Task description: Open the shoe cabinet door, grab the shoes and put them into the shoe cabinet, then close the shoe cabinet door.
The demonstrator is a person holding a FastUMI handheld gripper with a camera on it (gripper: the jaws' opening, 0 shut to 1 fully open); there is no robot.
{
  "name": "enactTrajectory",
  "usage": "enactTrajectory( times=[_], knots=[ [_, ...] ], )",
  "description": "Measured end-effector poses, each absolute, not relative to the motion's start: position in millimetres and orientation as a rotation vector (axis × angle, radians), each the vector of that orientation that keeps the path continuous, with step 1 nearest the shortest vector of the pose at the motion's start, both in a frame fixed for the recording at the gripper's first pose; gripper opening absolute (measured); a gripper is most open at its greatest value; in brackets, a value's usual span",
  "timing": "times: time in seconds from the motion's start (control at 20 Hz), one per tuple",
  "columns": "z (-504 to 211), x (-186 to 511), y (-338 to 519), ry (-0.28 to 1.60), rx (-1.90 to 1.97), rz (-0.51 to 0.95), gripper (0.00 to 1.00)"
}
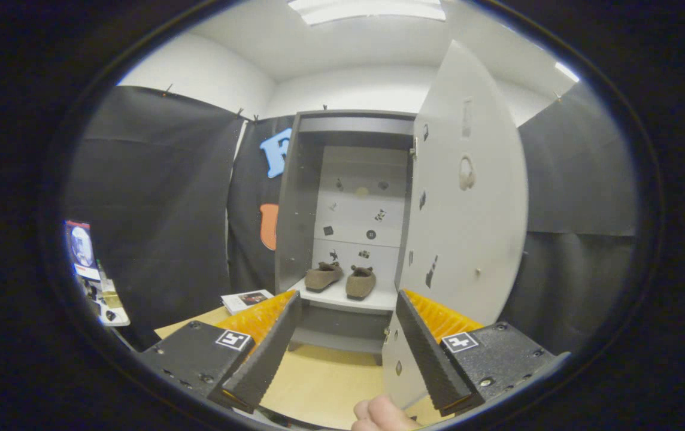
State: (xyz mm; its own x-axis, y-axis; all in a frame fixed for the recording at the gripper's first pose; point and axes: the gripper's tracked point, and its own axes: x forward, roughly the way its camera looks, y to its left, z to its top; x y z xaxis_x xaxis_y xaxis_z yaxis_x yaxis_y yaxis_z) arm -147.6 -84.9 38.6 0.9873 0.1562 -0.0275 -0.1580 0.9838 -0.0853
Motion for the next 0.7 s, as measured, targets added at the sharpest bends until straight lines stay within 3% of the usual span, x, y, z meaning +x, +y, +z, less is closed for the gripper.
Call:
enactTrajectory(
  times=[0.35, 0.7],
  knots=[
    [15.5, -213.6, -185.0, -0.082, -0.121, 0.023, 1.0],
    [-35.3, -182.4, -307.7, 0.0, -0.015, -0.147, 1.0]
  ],
)
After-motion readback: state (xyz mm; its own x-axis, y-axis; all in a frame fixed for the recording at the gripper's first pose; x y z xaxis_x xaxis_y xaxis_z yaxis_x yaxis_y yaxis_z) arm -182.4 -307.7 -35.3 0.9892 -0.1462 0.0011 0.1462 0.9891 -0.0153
